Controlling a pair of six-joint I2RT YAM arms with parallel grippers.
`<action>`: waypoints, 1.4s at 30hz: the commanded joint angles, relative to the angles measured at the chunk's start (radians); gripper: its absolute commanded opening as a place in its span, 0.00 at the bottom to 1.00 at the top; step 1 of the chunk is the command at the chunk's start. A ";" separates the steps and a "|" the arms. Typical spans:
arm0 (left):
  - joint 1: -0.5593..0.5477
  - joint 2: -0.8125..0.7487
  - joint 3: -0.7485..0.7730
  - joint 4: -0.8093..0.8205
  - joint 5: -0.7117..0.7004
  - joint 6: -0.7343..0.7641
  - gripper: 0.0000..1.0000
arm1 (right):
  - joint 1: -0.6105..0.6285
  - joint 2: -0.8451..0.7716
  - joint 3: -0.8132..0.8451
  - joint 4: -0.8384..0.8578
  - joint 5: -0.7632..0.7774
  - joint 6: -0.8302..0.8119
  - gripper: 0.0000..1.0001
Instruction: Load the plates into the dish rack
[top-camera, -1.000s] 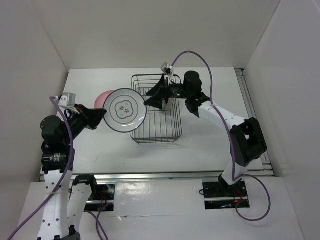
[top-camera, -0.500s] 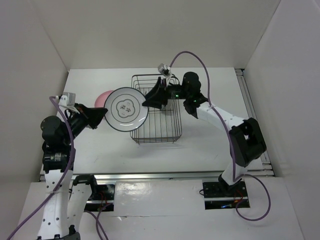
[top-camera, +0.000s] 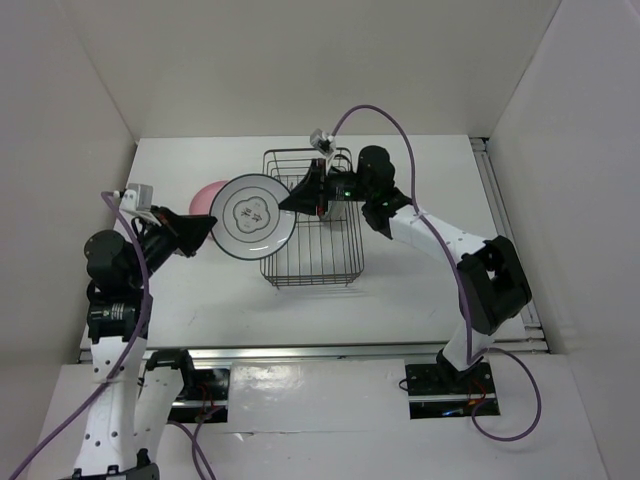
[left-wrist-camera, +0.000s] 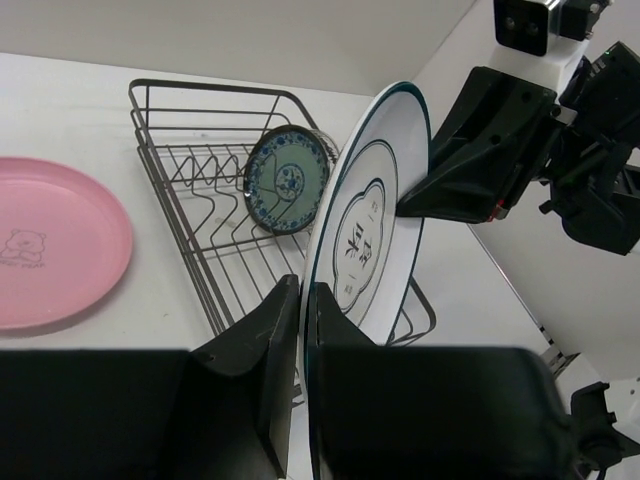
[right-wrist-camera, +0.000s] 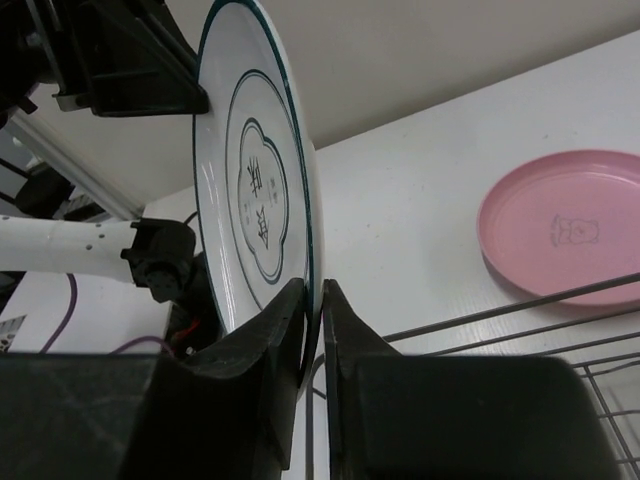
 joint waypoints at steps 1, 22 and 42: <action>0.002 -0.008 0.014 0.042 -0.054 -0.001 0.00 | -0.011 -0.021 0.048 -0.026 0.021 -0.058 0.19; 0.002 0.168 0.178 -0.337 -0.566 -0.074 1.00 | 0.052 -0.026 0.308 -0.592 1.369 -0.084 0.00; 0.017 0.340 0.171 -0.495 -0.654 -0.100 1.00 | 0.274 0.231 0.598 -0.990 2.164 -0.049 0.00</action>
